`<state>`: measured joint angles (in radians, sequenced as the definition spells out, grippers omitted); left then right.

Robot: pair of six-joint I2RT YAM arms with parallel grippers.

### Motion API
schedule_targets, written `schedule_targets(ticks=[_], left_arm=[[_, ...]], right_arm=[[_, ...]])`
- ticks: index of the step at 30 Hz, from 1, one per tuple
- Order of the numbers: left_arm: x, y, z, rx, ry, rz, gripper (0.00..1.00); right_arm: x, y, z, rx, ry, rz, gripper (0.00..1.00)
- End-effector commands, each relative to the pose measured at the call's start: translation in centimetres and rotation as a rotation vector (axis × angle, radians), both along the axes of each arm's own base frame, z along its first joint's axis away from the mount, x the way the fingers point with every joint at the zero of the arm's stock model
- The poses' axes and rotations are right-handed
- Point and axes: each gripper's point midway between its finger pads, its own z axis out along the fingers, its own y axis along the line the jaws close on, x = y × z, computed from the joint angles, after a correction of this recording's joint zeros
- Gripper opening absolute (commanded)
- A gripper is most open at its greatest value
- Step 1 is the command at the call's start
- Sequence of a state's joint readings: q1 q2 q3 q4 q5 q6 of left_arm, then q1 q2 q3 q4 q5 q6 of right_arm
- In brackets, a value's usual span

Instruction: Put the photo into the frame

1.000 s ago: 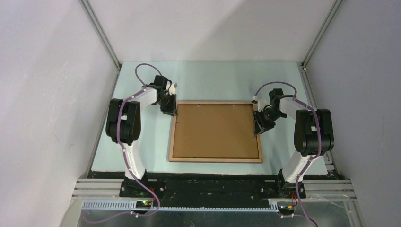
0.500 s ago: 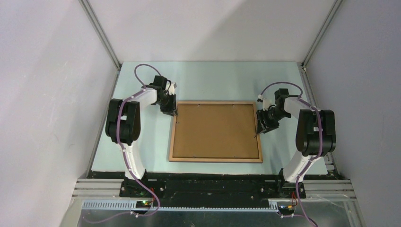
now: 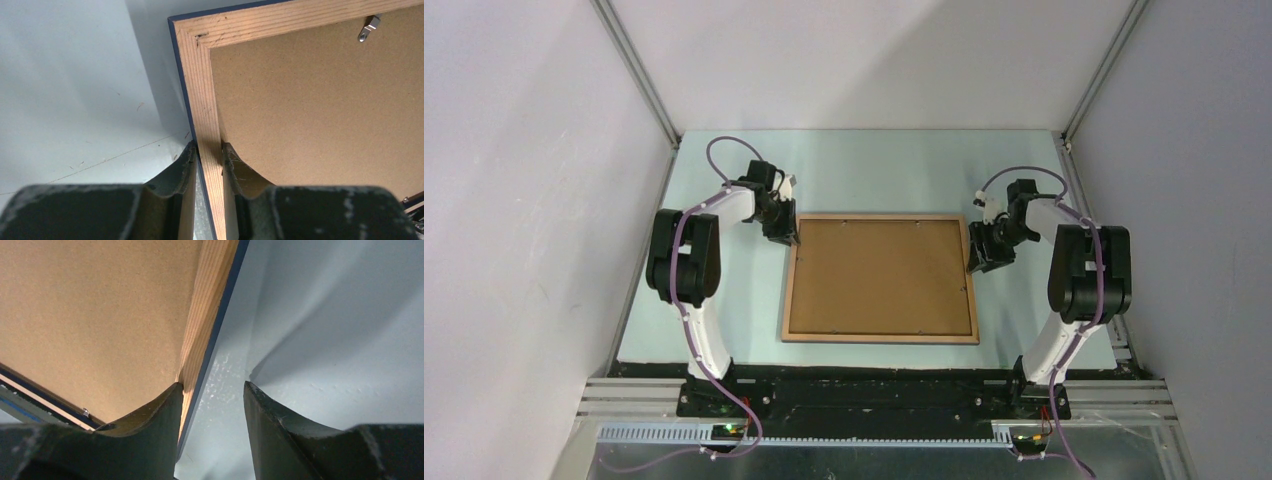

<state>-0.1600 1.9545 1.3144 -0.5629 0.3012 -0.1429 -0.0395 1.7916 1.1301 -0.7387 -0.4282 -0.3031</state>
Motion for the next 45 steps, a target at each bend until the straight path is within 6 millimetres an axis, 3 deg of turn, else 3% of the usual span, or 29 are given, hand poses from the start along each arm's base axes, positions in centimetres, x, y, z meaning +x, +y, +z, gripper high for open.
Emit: schedule_targets(ticks=[1, 11, 19, 25, 30, 34, 36, 41, 45], left_arm=[[0.5, 0.4, 0.0, -0.002, -0.026, 0.016, 0.00], [0.5, 0.4, -0.4, -0.002, -0.016, 0.018, 0.00], [0.8, 0.2, -0.2, -0.009, -0.021, 0.013, 0.00], [2.8, -0.4, 0.9, -0.034, -0.044, -0.020, 0.00], [6.5, -0.8, 3.2, -0.039, -0.130, -0.035, 0.00], [8.9, -1.4, 4.2, -0.061, -0.161, -0.022, 0.01], [9.6, -1.7, 4.5, -0.079, -0.166, -0.014, 0.04], [10.0, -2.1, 4.9, -0.103, -0.165, 0.007, 0.30], [10.0, -2.1, 5.6, -0.106, -0.172, 0.022, 0.37]], right_arm=[[1.1, 0.8, 0.1, 0.036, -0.001, -0.018, 0.52], [1.1, 2.0, -0.6, 0.051, 0.024, 0.004, 0.46], [2.4, 2.5, -0.2, 0.085, 0.030, -0.023, 0.23], [4.8, 2.2, 0.0, 0.108, 0.021, -0.069, 0.09], [7.6, 1.3, 0.6, 0.128, -0.020, -0.127, 0.05], [9.5, 0.8, 1.0, 0.138, -0.042, -0.158, 0.06], [10.3, 0.5, 1.4, 0.134, -0.063, -0.157, 0.12], [12.1, -0.1, 3.5, 0.119, -0.149, -0.136, 0.32], [12.6, -0.3, 5.7, 0.107, -0.215, -0.121, 0.43]])
